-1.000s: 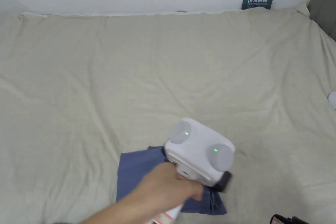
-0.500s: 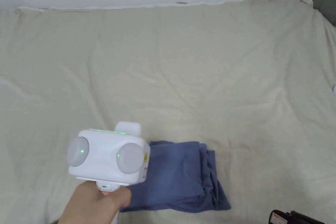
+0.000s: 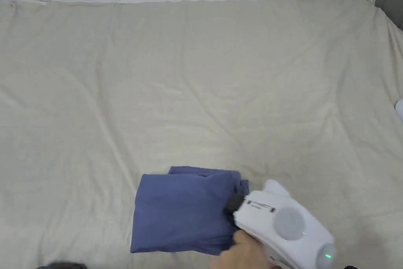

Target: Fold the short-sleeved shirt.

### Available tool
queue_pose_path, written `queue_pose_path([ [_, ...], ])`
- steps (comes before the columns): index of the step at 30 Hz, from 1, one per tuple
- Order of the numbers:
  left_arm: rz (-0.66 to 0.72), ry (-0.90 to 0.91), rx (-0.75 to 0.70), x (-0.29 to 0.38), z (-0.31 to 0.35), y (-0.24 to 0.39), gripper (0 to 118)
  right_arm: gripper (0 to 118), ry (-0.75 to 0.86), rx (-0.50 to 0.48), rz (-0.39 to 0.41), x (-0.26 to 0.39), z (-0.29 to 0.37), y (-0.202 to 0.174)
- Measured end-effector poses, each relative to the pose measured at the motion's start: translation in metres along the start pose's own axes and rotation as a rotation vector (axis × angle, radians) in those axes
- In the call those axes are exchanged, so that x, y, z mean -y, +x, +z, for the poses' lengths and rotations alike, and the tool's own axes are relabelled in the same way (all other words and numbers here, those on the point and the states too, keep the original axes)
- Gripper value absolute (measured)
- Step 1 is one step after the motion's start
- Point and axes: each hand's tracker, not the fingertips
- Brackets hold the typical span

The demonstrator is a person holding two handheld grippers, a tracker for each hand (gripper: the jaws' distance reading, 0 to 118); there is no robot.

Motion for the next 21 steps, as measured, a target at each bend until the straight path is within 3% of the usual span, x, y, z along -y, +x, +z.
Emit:
queue_pose_path([
  [2,-0.012,0.063,0.137,-0.017,0.011,0.016,0,0,0.012,0.021,-0.022,-0.002,0.004,0.006],
  [4,0.061,0.121,0.290,-0.020,0.026,0.016,0,0,0.013,0.036,-0.023,-0.004,0.009,0.007],
  [7,0.182,0.235,0.407,-0.010,0.038,-0.028,0,0,0.025,0.056,0.001,-0.008,0.014,0.004],
  [11,0.380,0.198,0.714,0.035,0.005,-0.133,0,0,-0.010,0.064,0.085,-0.017,-0.008,-0.019],
  [18,0.707,0.063,0.751,0.163,-0.086,-0.286,0,0,-0.149,-0.101,0.315,-0.037,-0.104,-0.101],
  [21,0.789,0.049,0.771,0.201,-0.114,-0.310,0,0,-0.212,-0.229,0.320,-0.048,-0.159,-0.114],
])
